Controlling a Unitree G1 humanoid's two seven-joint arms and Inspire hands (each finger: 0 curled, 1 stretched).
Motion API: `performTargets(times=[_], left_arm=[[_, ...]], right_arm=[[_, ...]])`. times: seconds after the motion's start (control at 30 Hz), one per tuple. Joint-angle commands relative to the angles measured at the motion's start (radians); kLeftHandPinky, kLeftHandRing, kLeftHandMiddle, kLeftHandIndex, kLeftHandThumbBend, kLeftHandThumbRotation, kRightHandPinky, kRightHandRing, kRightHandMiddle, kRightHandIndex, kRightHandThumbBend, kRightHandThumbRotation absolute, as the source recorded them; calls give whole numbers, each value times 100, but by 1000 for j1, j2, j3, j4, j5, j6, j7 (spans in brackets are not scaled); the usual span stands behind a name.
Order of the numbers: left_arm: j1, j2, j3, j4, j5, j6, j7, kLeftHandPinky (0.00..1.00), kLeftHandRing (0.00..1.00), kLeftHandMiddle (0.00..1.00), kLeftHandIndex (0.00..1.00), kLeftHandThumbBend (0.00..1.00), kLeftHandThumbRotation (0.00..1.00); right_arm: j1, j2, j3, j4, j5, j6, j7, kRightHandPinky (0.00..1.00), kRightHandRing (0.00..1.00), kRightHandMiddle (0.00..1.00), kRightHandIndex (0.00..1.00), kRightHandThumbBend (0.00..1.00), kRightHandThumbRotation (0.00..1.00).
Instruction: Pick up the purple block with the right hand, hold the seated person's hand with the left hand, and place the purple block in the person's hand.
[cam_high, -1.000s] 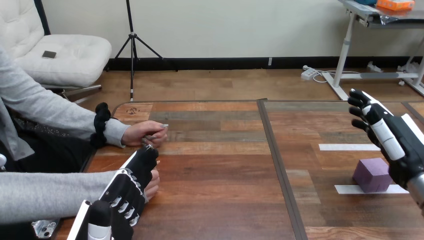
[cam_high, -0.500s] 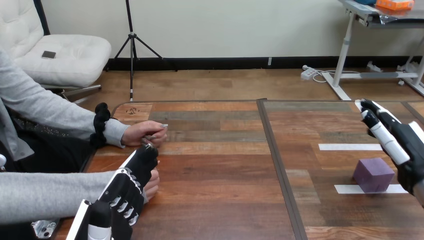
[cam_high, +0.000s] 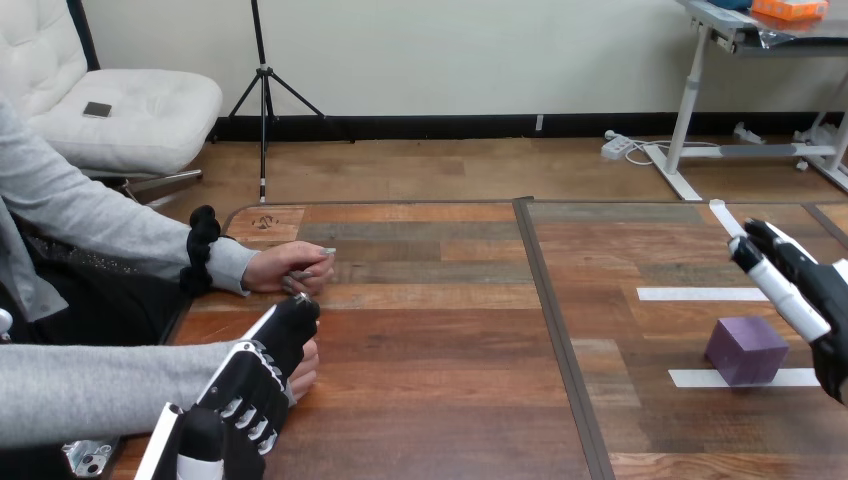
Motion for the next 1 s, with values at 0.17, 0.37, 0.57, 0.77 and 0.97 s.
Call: performTargets(times=[0.17, 0.37, 0.57, 0.77, 0.97], left_arm=[[-37, -17, -1, -11, -11, -10, 5, 99, 94, 91, 87, 93, 100], [-40, -11, -1, -9, -18, -13, -5, 99, 94, 90, 87, 92, 100], [-42, -11, 2, -8, -19, -16, -6, 99, 93, 90, 87, 92, 100], [-42, -9, 6, -6, -20, -15, -6, 99, 93, 90, 87, 91, 100], [-34, -4, 7, -20, -20, -3, -3, 98, 92, 89, 86, 92, 100]], right_arm=[[-99, -55, 23, 3, -30, 23, -51, 92, 95, 95, 95, 100, 76], [-97, -65, 39, 9, -55, 51, -78, 91, 95, 95, 96, 100, 72], [-99, -73, 47, 18, -65, 89, -77, 89, 95, 96, 97, 100, 64], [-98, -79, 61, 27, -75, 110, -78, 87, 95, 97, 98, 100, 56], [-93, -89, 103, 33, -128, 120, -121, 87, 95, 97, 97, 100, 54]])
